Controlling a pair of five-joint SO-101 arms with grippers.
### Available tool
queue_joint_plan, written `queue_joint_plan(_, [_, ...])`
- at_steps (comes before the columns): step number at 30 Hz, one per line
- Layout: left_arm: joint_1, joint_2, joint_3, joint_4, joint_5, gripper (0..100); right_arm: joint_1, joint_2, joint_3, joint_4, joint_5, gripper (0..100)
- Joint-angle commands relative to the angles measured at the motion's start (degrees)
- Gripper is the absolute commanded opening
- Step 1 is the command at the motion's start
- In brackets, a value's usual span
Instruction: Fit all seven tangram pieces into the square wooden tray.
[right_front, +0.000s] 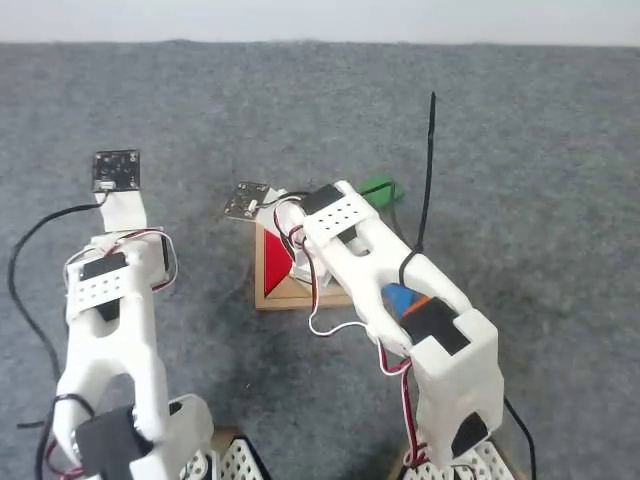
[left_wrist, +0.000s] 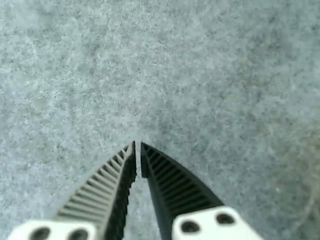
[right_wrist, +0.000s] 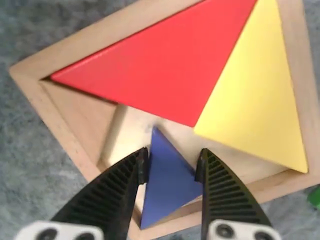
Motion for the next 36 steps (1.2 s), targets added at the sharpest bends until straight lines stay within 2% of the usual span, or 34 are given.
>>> queue_joint_plan(1, [-0.4,-2.5,-0.5,-1.1,-0.6,2,0.0,-0.6,-3.1,-0.6,1.6,17.3])
queue_joint_plan(5, [-0.4,-2.5,-0.5,-1.1,-0.6,2,1.4,-0.5,-3.1,-0.6,1.0,17.3])
queue_joint_plan(7, [-0.4,-2.5,-0.5,-1.1,-0.6,2,2.4,-0.5,-3.1,-0.7,-2.0,16.7])
queue_joint_plan(14, [-0.4,-2.5,-0.5,-1.1,-0.6,2,4.9,-0.5,-3.1,-0.7,-9.6,3.2])
queue_joint_plan(22, [-0.4,-2.4,-0.4,-1.1,-0.7,2,7.1,-0.5,-5.0,-1.5,-19.9,2.8])
queue_joint_plan(27, [-0.4,-2.4,-0.4,-1.1,-0.7,2,8.7,1.1,-9.1,2.0,-28.0,2.7])
queue_joint_plan(31, [-0.4,-2.4,-0.4,-1.1,-0.7,2,9.6,8.0,-17.5,7.7,-33.5,2.7])
queue_joint_plan(33, [-0.4,-2.4,-0.4,-1.1,-0.7,2,9.8,12.4,-23.6,12.0,-32.7,2.7])
queue_joint_plan(36, [-0.4,-2.4,-0.4,-1.1,-0.7,2,9.1,16.9,-32.5,18.4,-27.4,3.1])
